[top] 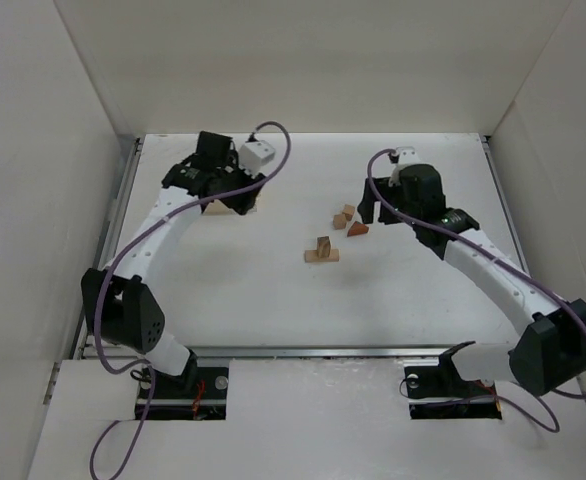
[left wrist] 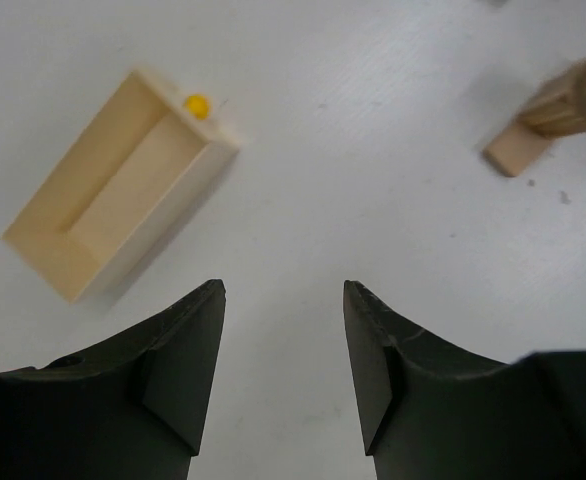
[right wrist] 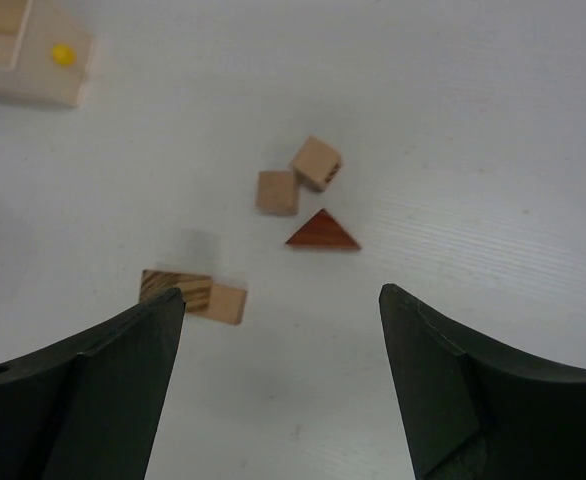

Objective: Build the wood block tower

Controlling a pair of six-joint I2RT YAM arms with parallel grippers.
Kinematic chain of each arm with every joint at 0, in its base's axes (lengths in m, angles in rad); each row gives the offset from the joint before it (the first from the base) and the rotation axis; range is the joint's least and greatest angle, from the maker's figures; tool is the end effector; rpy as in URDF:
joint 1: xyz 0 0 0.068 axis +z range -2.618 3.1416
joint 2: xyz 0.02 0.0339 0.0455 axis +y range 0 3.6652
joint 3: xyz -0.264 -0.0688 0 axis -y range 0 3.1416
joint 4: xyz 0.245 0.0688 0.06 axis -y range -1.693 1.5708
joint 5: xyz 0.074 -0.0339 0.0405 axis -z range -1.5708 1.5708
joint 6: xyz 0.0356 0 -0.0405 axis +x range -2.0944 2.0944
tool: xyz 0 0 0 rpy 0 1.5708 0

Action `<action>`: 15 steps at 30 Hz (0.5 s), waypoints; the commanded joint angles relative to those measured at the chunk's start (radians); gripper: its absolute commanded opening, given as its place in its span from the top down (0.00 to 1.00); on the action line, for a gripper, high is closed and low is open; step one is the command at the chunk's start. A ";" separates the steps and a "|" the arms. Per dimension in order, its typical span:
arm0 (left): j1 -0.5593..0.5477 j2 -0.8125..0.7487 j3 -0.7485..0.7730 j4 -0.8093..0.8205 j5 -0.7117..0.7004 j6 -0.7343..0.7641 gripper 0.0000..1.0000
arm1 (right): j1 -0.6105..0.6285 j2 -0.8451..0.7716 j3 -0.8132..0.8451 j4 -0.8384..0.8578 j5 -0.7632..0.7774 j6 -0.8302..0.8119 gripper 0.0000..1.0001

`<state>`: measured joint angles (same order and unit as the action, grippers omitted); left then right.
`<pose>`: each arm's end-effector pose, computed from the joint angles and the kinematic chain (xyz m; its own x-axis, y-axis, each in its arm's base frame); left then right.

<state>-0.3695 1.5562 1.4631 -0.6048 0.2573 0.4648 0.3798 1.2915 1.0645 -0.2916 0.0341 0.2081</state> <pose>0.3219 -0.1344 0.3448 -0.2976 0.5801 -0.7582 0.7433 0.6392 0.1973 0.2741 0.1081 0.3163 -0.5213 0.0142 -0.8533 -0.2405 0.9569 0.1629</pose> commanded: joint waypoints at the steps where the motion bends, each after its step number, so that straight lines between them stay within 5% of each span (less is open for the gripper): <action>1: 0.111 -0.099 -0.030 0.092 -0.049 -0.083 0.52 | 0.105 0.029 0.035 -0.035 -0.028 0.059 0.16; 7: 0.230 -0.172 -0.063 0.132 -0.058 -0.130 0.51 | 0.226 0.161 0.138 -0.148 0.128 0.161 0.17; 15: 0.221 -0.239 -0.159 0.186 -0.058 -0.149 0.48 | 0.347 0.301 0.284 -0.260 0.240 0.201 0.20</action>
<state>-0.1398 1.3495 1.3388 -0.4755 0.1982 0.3492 0.7017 1.5791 1.2667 -0.5030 0.2024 0.3756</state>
